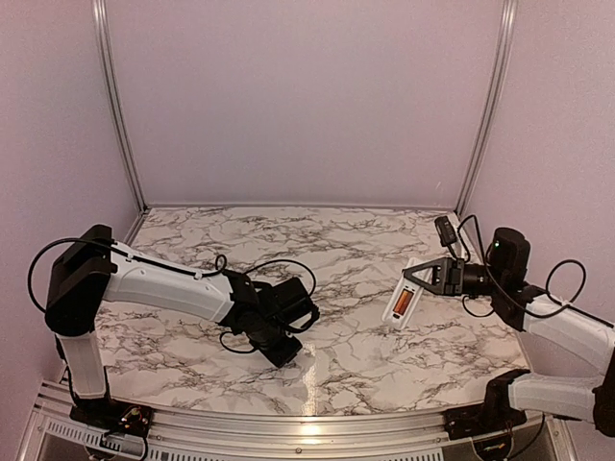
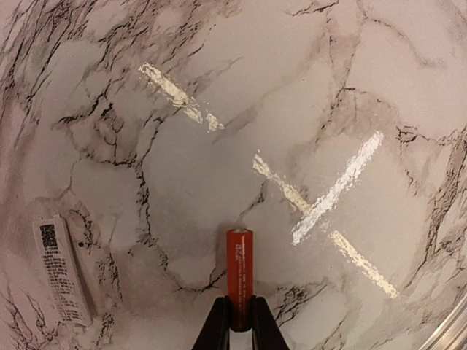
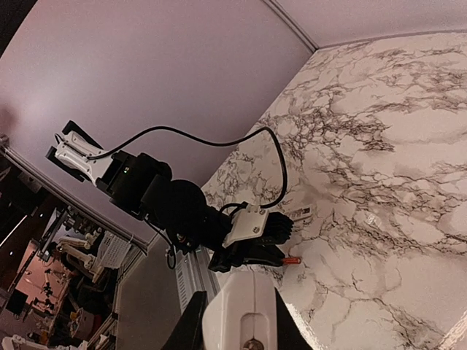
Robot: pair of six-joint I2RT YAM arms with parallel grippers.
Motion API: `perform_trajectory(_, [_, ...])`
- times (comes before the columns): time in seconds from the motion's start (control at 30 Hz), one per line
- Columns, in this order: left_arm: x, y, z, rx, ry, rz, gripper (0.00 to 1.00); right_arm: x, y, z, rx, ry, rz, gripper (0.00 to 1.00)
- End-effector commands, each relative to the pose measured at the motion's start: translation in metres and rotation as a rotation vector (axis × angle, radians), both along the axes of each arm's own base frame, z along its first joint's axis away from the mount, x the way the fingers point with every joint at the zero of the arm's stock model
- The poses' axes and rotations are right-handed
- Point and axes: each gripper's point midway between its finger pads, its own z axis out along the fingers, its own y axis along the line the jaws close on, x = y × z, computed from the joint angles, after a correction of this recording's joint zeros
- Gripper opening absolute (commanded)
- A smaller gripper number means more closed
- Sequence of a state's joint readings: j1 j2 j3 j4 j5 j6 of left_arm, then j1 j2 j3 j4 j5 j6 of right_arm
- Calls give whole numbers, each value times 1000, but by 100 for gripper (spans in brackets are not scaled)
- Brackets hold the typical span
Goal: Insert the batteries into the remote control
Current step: Move the battery to the center of the board, then pick up the battery from the center of the board.
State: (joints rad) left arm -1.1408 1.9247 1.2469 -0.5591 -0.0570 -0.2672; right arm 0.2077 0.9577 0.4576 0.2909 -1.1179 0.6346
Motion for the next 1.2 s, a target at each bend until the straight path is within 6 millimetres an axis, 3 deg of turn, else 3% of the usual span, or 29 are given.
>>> perform_trajectory(0.0, [-13, 20, -12, 58, 59, 27, 1, -1, 15, 23, 12, -106, 57, 0])
perform_trajectory(0.4, [0, 13, -14, 142, 22, 1, 22, 10, 22, 5, -37, -45, 52, 0])
perform_trajectory(0.53, [2, 7, -14, 141, 26, -6, 23, 10, 22, 2, -44, -40, 51, 0])
perform_trajectory(0.9, [7, -7, -13, 114, 24, -16, 12, 11, 20, -6, -64, -17, 31, 0])
perform_trajectory(1.03, [7, -10, -12, 85, 29, -12, 2, 13, 20, -6, -70, -15, 23, 0])
perform_trajectory(1.17, [16, -12, 12, -7, -1, 21, 0, 16, 20, -9, -71, 5, 5, 0])
